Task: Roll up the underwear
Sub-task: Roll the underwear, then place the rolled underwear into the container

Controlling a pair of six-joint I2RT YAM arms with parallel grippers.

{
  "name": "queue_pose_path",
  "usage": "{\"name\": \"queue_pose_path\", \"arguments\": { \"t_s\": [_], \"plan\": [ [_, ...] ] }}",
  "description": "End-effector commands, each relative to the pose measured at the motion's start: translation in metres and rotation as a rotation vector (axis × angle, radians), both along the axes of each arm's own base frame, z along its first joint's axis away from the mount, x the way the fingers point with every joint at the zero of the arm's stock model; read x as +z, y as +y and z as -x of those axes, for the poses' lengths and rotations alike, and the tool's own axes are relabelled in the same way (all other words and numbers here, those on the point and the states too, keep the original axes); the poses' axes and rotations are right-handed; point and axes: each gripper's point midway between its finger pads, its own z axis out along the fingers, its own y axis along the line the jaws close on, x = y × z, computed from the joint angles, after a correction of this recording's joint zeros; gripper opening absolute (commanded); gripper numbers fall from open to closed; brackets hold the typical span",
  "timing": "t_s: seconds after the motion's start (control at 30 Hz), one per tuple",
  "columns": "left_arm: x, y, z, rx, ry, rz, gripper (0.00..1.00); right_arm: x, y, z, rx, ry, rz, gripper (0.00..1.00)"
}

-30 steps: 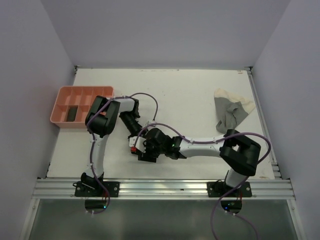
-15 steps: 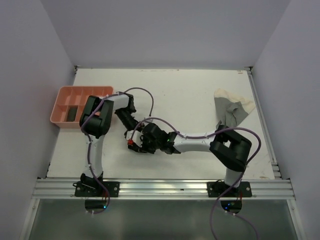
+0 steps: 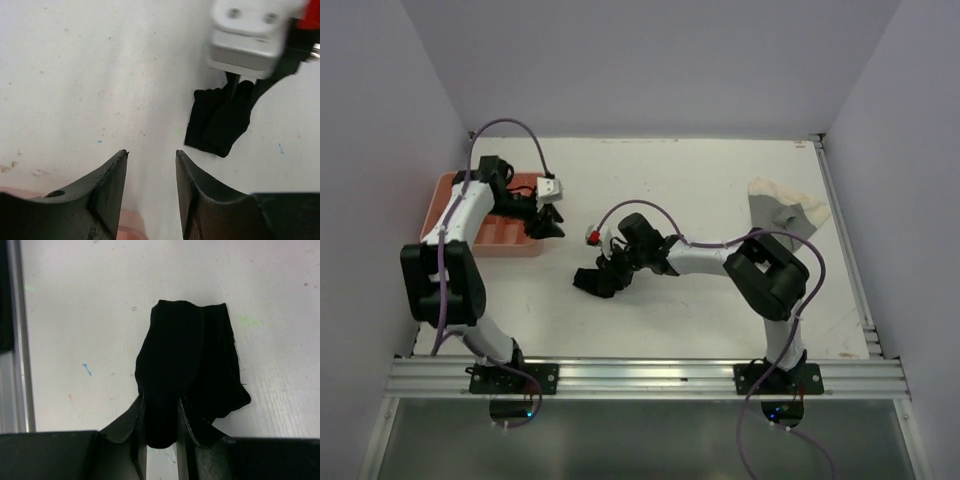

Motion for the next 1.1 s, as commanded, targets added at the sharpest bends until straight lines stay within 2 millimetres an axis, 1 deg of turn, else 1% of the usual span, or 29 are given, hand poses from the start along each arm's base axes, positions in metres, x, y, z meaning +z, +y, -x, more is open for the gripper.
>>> {"name": "queue_pose_path", "arguments": {
  "t_s": [0.0,0.03,0.07,0.1,0.13,0.17,0.2,0.23,0.27,0.33,0.37,0.4,0.43,0.47,0.5,0.57,0.63,0.67,0.7,0.77,0.83,0.97,1.0,1.07],
  "plan": [
    [0.0,0.0,0.018,-0.064,-0.285,-0.045,0.47,-0.053,-0.029,0.047,0.027,0.334,0.124,0.0],
    [-0.005,0.001,0.027,-0.079,-0.332,-0.066,0.48,-0.054,-0.028,0.044,0.006,0.367,0.117,0.0],
    [-0.016,0.002,0.05,-0.115,-0.391,-0.091,0.5,-0.059,-0.029,0.045,0.004,0.39,0.119,0.0],
    [-0.021,0.002,0.059,-0.134,-0.429,-0.113,0.5,-0.063,-0.03,0.045,0.002,0.404,0.121,0.0],
    [-0.027,0.001,0.063,-0.162,-0.476,-0.146,0.52,-0.063,-0.03,0.045,0.003,0.415,0.114,0.0],
    [-0.038,-0.001,0.078,-0.193,-0.507,-0.161,0.53,-0.065,-0.03,0.046,0.001,0.42,0.112,0.0],
    [-0.042,-0.002,0.083,-0.214,-0.527,-0.172,0.54,-0.068,-0.031,0.046,0.001,0.428,0.11,0.0],
    [-0.044,-0.01,0.088,-0.255,-0.561,-0.166,0.56,-0.069,-0.032,0.046,-0.006,0.45,0.105,0.0],
    [-0.05,-0.013,0.098,-0.297,-0.594,-0.166,0.57,-0.07,-0.033,0.046,-0.011,0.465,0.106,0.0],
    [-0.054,-0.019,0.103,-0.332,-0.632,-0.162,0.61,-0.072,-0.031,0.042,-0.021,0.476,0.089,0.0],
    [-0.06,-0.022,0.109,-0.342,-0.632,-0.158,0.61,-0.073,-0.031,0.043,-0.021,0.489,0.085,0.0],
    [-0.061,-0.023,0.104,-0.344,-0.667,-0.171,0.62,-0.076,-0.033,0.042,-0.031,0.511,0.086,0.0],
    [-0.063,-0.029,0.106,-0.361,-0.682,-0.174,0.63,-0.077,-0.033,0.042,-0.034,0.523,0.082,0.0],
    [-0.07,-0.03,0.112,-0.366,-0.682,-0.177,0.64,-0.077,-0.033,0.041,-0.038,0.535,0.077,0.0],
    [-0.07,-0.032,0.108,-0.37,-0.716,-0.191,0.64,-0.079,-0.033,0.039,-0.052,0.555,0.075,0.0],
    [-0.077,-0.038,0.114,-0.384,-0.725,-0.191,0.65,-0.083,-0.034,0.039,-0.058,0.58,0.067,0.0],
    [-0.078,-0.043,0.11,-0.389,-0.768,-0.204,0.67,-0.085,-0.034,0.039,-0.062,0.596,0.061,0.0],
    [-0.083,-0.043,0.111,-0.378,-0.755,-0.206,0.67,-0.086,-0.034,0.041,-0.06,0.605,0.06,0.0],
    [-0.081,-0.043,0.105,-0.369,-0.784,-0.22,0.67,-0.085,-0.032,0.04,-0.059,0.613,0.054,0.0],
    [-0.088,-0.047,0.108,-0.373,-0.78,-0.227,0.68,-0.086,-0.032,0.04,-0.059,0.62,0.05,0.0],
    [-0.091,-0.05,0.106,-0.383,-0.808,-0.241,0.68,-0.087,-0.032,0.041,-0.058,0.633,0.051,0.0],
    [-0.099,-0.057,0.108,-0.4,-0.823,-0.257,0.69,-0.098,-0.034,0.043,-0.066,0.679,0.071,0.0],
    [-0.098,-0.057,0.104,-0.396,-0.844,-0.274,0.69,-0.098,-0.034,0.042,-0.072,0.688,0.072,0.0],
    [-0.106,-0.062,0.11,-0.433,-0.832,-0.281,0.68,-0.099,-0.034,0.042,-0.075,0.713,0.064,0.0]
  ]
}}
